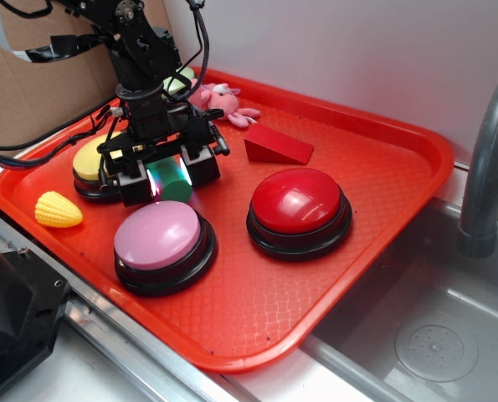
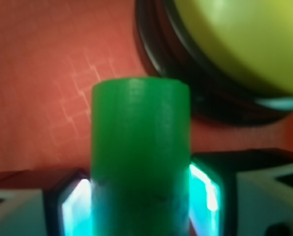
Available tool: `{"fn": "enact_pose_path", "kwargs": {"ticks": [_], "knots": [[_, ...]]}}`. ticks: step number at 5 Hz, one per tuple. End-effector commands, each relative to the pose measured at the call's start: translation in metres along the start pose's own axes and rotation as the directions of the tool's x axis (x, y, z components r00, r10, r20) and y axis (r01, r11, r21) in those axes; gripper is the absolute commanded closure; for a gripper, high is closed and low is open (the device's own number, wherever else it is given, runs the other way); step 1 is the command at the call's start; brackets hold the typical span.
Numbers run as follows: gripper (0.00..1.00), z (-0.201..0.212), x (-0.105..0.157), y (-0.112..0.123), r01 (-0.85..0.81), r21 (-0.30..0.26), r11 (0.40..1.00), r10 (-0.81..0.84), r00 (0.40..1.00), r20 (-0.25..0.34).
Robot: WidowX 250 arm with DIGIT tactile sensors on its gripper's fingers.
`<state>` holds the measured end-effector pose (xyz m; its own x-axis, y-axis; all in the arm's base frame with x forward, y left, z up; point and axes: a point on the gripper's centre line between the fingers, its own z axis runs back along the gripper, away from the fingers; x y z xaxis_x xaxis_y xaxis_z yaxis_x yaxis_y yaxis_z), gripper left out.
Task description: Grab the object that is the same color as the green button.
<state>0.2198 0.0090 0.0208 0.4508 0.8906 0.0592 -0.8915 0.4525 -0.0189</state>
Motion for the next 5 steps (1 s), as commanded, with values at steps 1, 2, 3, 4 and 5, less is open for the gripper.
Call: {"fn": "enact_pose_path", "kwargs": {"ticks": [1, 2, 3, 4, 5], "knots": [[1.0, 0.077, 0.015, -0.036, 0.437, 0.029, 0.899, -0.438, 0.898, 0.048], [1.0, 0.122, 0.017, -0.042, 0.644, -0.022, 0.764, -0.643, 0.765, 0.04], [1.0, 0.164, 0.018, -0.037, 0.735, -0.047, 0.677, -0.729, 0.678, 0.096], [1.0, 0.193, 0.021, -0.029, 0.743, -0.122, 0.658, -0.733, 0.669, 0.126], [1.0, 0.194, 0.018, -0.02, 0.746, -0.152, 0.648, -0.737, 0.665, 0.122]]}}
